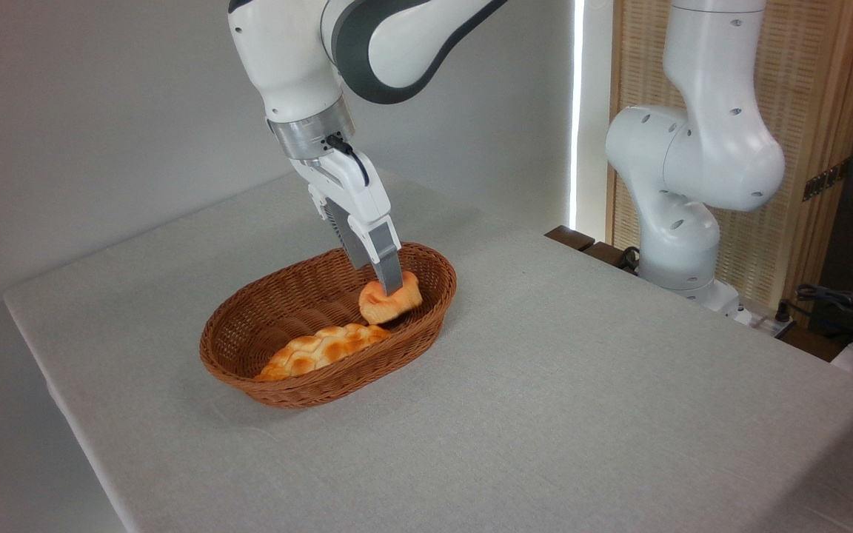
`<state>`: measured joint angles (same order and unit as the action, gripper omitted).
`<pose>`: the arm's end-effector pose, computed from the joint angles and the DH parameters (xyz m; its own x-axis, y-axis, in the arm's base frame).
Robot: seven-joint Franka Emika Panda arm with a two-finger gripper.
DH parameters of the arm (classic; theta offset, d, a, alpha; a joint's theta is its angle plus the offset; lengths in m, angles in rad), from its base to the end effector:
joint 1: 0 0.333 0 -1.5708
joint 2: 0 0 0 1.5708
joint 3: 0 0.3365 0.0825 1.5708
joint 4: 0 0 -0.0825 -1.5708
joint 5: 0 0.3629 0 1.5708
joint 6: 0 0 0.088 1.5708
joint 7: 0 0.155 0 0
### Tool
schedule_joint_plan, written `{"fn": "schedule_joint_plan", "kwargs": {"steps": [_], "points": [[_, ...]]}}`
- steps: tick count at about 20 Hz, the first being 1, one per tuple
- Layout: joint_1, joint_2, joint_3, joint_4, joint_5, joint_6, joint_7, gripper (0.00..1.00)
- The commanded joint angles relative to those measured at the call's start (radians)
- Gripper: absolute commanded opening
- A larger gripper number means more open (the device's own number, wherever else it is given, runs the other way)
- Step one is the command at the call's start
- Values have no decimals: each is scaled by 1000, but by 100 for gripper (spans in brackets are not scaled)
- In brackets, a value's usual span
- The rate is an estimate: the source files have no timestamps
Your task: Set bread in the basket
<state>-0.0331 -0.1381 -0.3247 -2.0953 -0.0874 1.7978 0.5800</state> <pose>0.4312 -0.1774 0.4468 0.6080 -0.7850 -0.1183 -0.7758 -0.6192 0.1215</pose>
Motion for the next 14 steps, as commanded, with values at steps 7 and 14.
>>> {"fn": "schedule_joint_plan", "kwargs": {"steps": [7,14], "points": [[4,-28,159,161,60,-14,38,100],[7,0,308,365,46,-182,175,100]]}}
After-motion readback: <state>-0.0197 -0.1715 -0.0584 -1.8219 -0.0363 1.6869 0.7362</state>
